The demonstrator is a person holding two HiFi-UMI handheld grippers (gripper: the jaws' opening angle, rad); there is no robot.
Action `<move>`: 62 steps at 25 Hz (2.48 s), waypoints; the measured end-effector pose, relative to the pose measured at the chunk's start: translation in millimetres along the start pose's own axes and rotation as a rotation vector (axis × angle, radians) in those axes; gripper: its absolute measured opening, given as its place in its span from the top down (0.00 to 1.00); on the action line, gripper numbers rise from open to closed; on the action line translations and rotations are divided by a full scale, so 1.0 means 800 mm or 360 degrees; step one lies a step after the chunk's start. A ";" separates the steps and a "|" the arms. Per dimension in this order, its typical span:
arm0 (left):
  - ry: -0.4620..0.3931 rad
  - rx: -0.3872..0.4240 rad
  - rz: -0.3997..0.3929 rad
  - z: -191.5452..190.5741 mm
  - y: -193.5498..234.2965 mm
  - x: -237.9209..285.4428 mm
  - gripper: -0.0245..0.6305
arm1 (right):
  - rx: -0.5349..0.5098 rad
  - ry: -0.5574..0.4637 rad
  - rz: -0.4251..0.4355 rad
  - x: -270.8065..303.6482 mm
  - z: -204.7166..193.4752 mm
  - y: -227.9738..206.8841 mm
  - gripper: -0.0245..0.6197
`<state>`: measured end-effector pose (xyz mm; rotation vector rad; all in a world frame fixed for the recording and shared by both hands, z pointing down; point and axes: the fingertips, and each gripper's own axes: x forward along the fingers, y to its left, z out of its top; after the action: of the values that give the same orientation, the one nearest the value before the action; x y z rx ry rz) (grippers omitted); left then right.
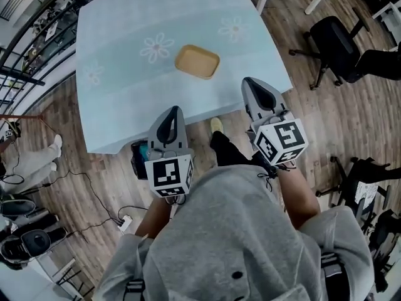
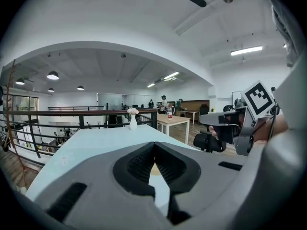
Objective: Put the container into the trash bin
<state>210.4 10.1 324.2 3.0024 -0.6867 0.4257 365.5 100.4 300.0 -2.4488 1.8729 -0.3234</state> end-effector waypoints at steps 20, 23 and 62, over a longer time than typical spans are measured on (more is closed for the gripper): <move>0.0175 -0.0010 0.0095 -0.006 0.048 0.136 0.93 | 0.0066 0.0152 0.0085 0.113 -0.024 -0.079 0.92; 0.0194 -0.0014 0.0101 -0.006 0.048 0.151 0.93 | 0.0068 0.0173 0.0109 0.126 -0.027 -0.086 0.92; 0.0989 0.0492 -0.0869 -0.192 -0.030 0.252 0.63 | 0.0063 0.0191 -0.0029 0.175 -0.031 -0.152 0.92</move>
<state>355.7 -39.6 527.3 2.8537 0.2582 1.4160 510.9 1.3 363.2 -2.4736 1.8696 -0.5144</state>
